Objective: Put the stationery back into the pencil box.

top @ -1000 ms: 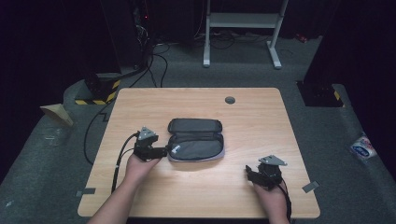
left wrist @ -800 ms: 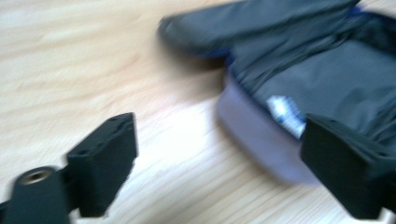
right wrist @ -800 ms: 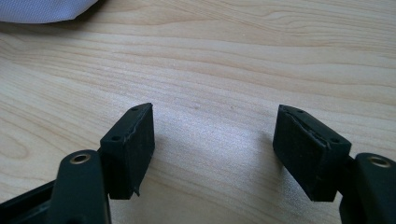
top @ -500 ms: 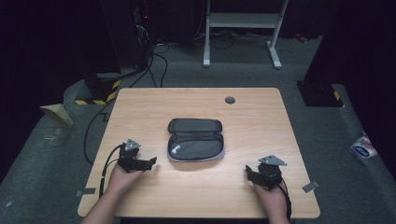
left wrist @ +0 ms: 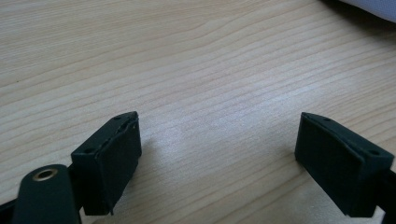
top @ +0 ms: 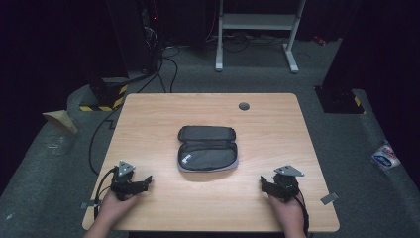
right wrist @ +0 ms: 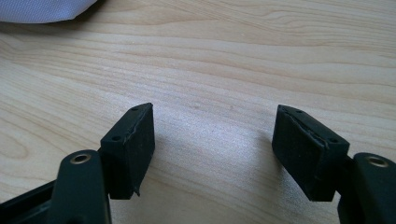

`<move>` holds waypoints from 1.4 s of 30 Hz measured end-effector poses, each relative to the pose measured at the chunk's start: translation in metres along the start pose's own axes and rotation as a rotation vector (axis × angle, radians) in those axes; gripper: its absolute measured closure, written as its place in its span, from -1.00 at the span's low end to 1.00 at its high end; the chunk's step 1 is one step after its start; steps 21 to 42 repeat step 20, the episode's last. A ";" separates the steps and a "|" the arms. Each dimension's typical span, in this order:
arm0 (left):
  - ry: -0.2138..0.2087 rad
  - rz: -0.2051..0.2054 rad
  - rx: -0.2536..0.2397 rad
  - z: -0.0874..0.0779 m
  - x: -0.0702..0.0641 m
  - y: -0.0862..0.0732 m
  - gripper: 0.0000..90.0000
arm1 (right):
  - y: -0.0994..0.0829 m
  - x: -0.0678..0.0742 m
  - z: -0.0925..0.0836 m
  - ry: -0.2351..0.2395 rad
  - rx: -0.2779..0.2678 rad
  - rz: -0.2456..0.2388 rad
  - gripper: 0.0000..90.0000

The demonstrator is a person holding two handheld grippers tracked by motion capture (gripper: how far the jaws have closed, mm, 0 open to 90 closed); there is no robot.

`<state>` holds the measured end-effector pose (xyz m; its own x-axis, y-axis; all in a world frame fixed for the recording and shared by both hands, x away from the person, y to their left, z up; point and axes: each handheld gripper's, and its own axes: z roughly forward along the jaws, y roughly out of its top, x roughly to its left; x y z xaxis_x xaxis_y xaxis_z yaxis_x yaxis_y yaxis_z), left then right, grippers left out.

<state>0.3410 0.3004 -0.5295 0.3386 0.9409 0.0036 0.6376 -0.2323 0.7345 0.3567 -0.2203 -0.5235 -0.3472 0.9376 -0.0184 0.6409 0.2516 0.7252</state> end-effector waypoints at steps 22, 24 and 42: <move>-0.009 0.001 -0.001 0.001 0.000 0.001 -0.67 | 0.000 -0.001 0.000 0.004 -0.003 -0.003 -0.33; -0.009 0.001 -0.001 0.001 0.000 0.001 -0.67 | 0.000 -0.001 0.000 0.004 -0.003 -0.003 -0.33; -0.009 0.001 -0.001 0.001 0.000 0.001 -0.67 | 0.000 -0.001 0.000 0.004 -0.003 -0.003 -0.33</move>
